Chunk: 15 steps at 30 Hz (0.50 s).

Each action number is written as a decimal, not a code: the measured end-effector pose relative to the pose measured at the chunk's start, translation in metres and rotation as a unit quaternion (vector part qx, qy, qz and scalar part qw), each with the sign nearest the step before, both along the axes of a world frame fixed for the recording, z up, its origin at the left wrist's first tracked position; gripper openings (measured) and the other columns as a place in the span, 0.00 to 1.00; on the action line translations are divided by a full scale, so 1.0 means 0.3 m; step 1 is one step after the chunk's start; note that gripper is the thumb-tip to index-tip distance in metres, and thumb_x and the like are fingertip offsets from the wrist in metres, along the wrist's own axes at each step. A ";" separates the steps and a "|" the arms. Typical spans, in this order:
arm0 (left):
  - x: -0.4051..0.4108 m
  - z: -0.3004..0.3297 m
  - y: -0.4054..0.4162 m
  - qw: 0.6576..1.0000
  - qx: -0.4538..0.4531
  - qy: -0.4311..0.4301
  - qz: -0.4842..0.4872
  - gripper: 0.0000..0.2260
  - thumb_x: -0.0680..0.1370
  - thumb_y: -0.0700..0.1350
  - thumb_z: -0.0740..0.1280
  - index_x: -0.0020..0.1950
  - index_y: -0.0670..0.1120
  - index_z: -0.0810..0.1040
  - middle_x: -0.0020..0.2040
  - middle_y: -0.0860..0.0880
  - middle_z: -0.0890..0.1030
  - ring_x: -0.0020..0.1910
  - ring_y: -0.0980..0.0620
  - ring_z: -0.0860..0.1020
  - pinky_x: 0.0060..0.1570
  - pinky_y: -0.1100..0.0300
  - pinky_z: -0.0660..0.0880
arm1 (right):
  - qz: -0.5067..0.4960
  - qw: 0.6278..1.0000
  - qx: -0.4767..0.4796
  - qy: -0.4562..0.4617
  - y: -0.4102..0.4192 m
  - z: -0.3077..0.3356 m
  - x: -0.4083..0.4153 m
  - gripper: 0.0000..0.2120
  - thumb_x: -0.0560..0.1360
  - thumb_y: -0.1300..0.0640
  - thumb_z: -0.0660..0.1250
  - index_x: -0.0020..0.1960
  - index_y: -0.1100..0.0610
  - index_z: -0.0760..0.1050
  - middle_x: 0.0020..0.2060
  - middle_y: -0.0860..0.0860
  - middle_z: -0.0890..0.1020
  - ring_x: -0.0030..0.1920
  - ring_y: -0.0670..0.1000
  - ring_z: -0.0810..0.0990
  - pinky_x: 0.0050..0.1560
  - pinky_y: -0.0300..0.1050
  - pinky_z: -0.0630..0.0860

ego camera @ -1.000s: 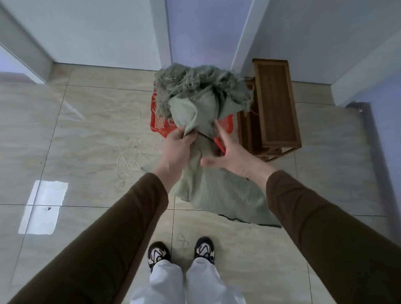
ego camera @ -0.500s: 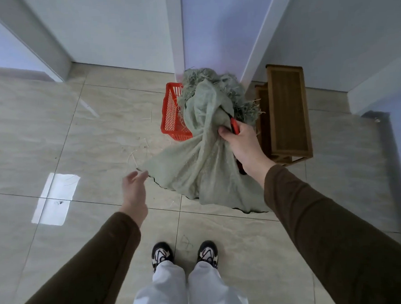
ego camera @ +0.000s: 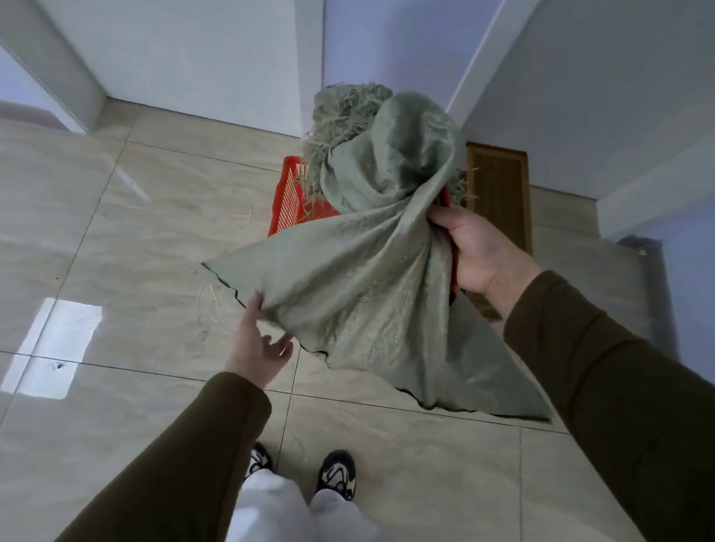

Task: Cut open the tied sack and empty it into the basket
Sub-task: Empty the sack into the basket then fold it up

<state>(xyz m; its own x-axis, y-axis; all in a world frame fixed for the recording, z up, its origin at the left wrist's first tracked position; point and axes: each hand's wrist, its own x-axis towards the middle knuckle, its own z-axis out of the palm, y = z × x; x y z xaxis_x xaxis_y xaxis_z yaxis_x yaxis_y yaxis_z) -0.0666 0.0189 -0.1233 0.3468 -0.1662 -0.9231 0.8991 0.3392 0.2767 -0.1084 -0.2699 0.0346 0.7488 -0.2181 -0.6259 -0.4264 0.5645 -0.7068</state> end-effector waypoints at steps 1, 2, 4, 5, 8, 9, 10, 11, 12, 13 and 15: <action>0.021 -0.004 -0.023 1.000 -0.005 0.002 -0.012 0.22 0.79 0.56 0.72 0.68 0.47 0.74 0.60 0.42 0.75 0.49 0.48 0.79 0.49 0.60 0.76 | -0.003 1.000 -0.002 0.015 -0.011 -0.004 0.011 0.10 0.84 0.56 0.63 0.56 0.57 0.83 0.45 0.56 0.90 0.43 0.55 0.90 0.38 0.49 0.85; 0.045 -0.011 -0.043 1.000 0.009 0.008 -0.020 0.10 0.81 0.50 0.70 0.57 0.45 0.77 0.51 0.44 0.75 0.41 0.51 0.75 0.39 0.62 0.71 | -0.006 1.000 -0.003 0.029 -0.019 -0.009 0.022 0.11 0.84 0.55 0.63 0.57 0.57 0.83 0.45 0.56 0.90 0.43 0.55 0.90 0.37 0.49 0.85; 0.074 -0.028 -0.066 0.998 0.052 0.007 -0.046 0.08 0.83 0.42 0.65 0.44 0.45 0.75 0.40 0.48 0.74 0.35 0.54 0.69 0.34 0.62 0.66 | -0.010 0.999 -0.003 0.050 -0.029 -0.026 0.048 0.11 0.83 0.54 0.64 0.57 0.57 0.83 0.46 0.57 0.90 0.43 0.55 0.90 0.37 0.50 0.85; 0.092 -0.036 -0.074 0.998 0.054 0.013 -0.043 0.11 0.84 0.40 0.64 0.41 0.44 0.74 0.35 0.48 0.75 0.35 0.54 0.70 0.35 0.61 0.68 | -0.014 0.998 -0.003 0.058 -0.034 -0.037 0.063 0.11 0.83 0.54 0.64 0.56 0.57 0.84 0.46 0.57 0.90 0.43 0.55 0.90 0.37 0.50 0.85; 0.145 -0.045 -0.057 0.998 0.040 0.031 -0.036 0.12 0.83 0.35 0.64 0.40 0.42 0.77 0.29 0.46 0.80 0.33 0.51 0.79 0.45 0.58 0.77 | -0.036 0.996 -0.009 0.085 -0.061 -0.071 0.117 0.12 0.83 0.53 0.65 0.54 0.57 0.85 0.46 0.57 0.90 0.43 0.55 0.90 0.37 0.50 0.86; 0.163 -0.041 -0.045 0.998 0.034 0.033 -0.048 0.11 0.83 0.35 0.65 0.41 0.41 0.78 0.29 0.46 0.82 0.33 0.51 0.81 0.47 0.57 0.78 | -0.045 0.994 -0.011 0.098 -0.073 -0.084 0.137 0.12 0.83 0.53 0.65 0.54 0.57 0.85 0.47 0.57 0.89 0.43 0.55 0.90 0.38 0.50 0.86; 0.182 -0.043 -0.032 0.996 0.031 0.037 -0.069 0.08 0.82 0.36 0.67 0.44 0.41 0.79 0.32 0.45 0.85 0.36 0.50 0.83 0.48 0.56 0.79 | -0.051 0.992 -0.014 0.114 -0.087 -0.097 0.158 0.12 0.83 0.52 0.65 0.55 0.57 0.85 0.47 0.57 0.89 0.44 0.56 0.90 0.38 0.51 0.86; 0.202 -0.045 -0.021 0.996 0.026 0.038 -0.083 0.03 0.82 0.37 0.70 0.48 0.41 0.80 0.38 0.44 0.87 0.41 0.49 0.84 0.53 0.54 0.80 | -0.053 0.990 -0.018 0.131 -0.101 -0.111 0.183 0.12 0.83 0.52 0.65 0.57 0.57 0.85 0.47 0.57 0.89 0.44 0.56 0.90 0.38 0.51 0.86; 0.221 -0.043 -0.013 0.995 0.022 0.035 -0.093 0.04 0.81 0.39 0.72 0.53 0.40 0.81 0.46 0.43 0.88 0.48 0.47 0.85 0.59 0.51 0.81 | -0.054 0.987 -0.026 0.149 -0.110 -0.125 0.210 0.12 0.84 0.52 0.65 0.58 0.57 0.84 0.48 0.57 0.89 0.44 0.57 0.90 0.39 0.52 0.86; 0.240 -0.046 -0.006 0.994 0.022 0.031 -0.099 0.09 0.80 0.41 0.74 0.58 0.40 0.80 0.52 0.43 0.87 0.54 0.46 0.84 0.63 0.49 0.80 | -0.056 0.984 -0.038 0.167 -0.116 -0.139 0.240 0.12 0.84 0.51 0.66 0.59 0.56 0.84 0.48 0.57 0.89 0.45 0.58 0.90 0.40 0.53 0.85; 0.276 -0.044 -0.002 0.993 0.008 0.017 -0.115 0.13 0.79 0.44 0.75 0.60 0.40 0.79 0.58 0.43 0.85 0.59 0.44 0.83 0.64 0.47 0.79 | -0.055 0.977 -0.069 0.194 -0.113 -0.168 0.303 0.12 0.83 0.51 0.67 0.61 0.57 0.83 0.51 0.58 0.88 0.51 0.59 0.88 0.45 0.55 0.84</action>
<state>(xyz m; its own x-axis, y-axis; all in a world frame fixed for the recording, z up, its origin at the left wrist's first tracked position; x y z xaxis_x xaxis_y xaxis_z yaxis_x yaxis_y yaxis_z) 0.0161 0.0184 -0.1366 0.2695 -0.2218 -0.9371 0.9613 0.1194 0.2481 -0.0174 -0.3039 -0.0159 0.4276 -0.3874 -0.8167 -0.6193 0.5326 -0.5769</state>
